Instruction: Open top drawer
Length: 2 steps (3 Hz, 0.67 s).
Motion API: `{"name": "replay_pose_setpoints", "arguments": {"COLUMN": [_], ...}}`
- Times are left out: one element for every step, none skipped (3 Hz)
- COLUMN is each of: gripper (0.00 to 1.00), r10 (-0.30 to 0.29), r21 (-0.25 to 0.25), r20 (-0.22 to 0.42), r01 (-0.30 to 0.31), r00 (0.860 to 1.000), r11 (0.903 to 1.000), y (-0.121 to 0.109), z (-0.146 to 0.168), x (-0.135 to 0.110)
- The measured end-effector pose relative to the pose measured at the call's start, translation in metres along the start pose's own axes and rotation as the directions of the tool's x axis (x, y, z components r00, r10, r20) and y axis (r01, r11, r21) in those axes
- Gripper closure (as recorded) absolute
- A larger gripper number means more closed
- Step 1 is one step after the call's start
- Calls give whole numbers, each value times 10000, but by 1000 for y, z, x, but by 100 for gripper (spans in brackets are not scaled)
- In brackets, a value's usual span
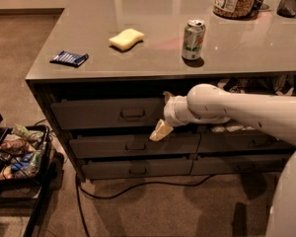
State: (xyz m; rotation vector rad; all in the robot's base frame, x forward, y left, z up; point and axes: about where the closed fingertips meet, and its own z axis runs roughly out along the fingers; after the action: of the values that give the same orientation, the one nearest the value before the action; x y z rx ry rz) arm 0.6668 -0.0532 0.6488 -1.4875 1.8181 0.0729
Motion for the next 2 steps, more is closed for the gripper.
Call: {"name": "replay_pose_setpoints", "arguments": {"gripper": [0, 0], "r10": [-326, -326], "r21": [269, 268], "r20": [104, 104], "r01": [323, 323], "r00": [9994, 9994], "r11": [9991, 9991], "y": [-10, -10], "z": [-4, -4], "x": [-9, -9]}}
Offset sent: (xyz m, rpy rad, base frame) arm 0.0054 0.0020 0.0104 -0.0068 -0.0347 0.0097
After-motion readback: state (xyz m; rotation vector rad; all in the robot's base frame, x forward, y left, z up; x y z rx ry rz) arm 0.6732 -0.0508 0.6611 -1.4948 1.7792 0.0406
